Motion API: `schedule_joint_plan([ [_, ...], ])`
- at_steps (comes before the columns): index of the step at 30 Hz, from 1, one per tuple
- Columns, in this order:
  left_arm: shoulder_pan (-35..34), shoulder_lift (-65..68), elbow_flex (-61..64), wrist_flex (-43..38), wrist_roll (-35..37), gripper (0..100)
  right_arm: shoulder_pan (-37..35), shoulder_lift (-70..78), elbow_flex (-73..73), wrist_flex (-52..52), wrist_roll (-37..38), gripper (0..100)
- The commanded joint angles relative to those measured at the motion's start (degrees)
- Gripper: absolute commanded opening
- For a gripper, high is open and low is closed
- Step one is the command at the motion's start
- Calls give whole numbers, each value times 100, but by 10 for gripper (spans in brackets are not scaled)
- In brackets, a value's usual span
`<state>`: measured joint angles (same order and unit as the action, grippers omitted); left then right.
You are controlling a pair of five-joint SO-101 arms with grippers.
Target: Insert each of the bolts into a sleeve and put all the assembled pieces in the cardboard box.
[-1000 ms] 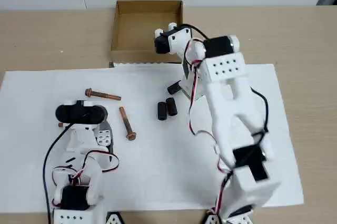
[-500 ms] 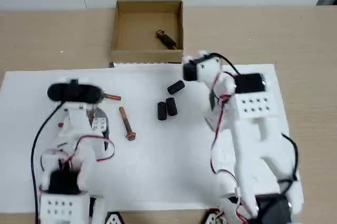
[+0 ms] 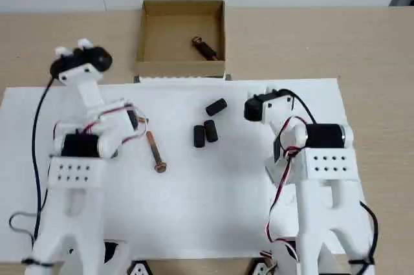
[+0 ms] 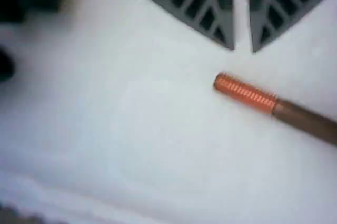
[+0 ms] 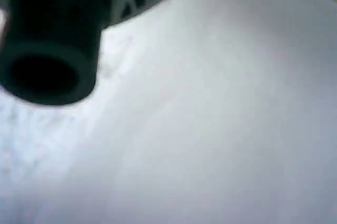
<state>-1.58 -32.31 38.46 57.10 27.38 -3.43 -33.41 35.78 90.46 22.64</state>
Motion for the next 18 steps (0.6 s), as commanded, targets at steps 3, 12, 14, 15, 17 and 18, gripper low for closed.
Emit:
schedule_joint_plan([
  [3,-290,862,-857,-105,1011,7,57,-444,123,-75,-26,5],
  [12,-651,2277,-1763,237,2567,10,488,-593,123,-84,-35,5],
  [14,-642,2488,-2026,378,2593,10,558,-593,123,-84,-35,5],
  [15,-633,2602,-2158,431,2602,10,585,-593,123,-84,-35,5],
  [17,-633,2804,-2387,519,2602,10,655,-593,123,-84,-44,5],
  [18,-624,2910,-2501,563,2602,10,681,-593,123,-84,-53,5],
])
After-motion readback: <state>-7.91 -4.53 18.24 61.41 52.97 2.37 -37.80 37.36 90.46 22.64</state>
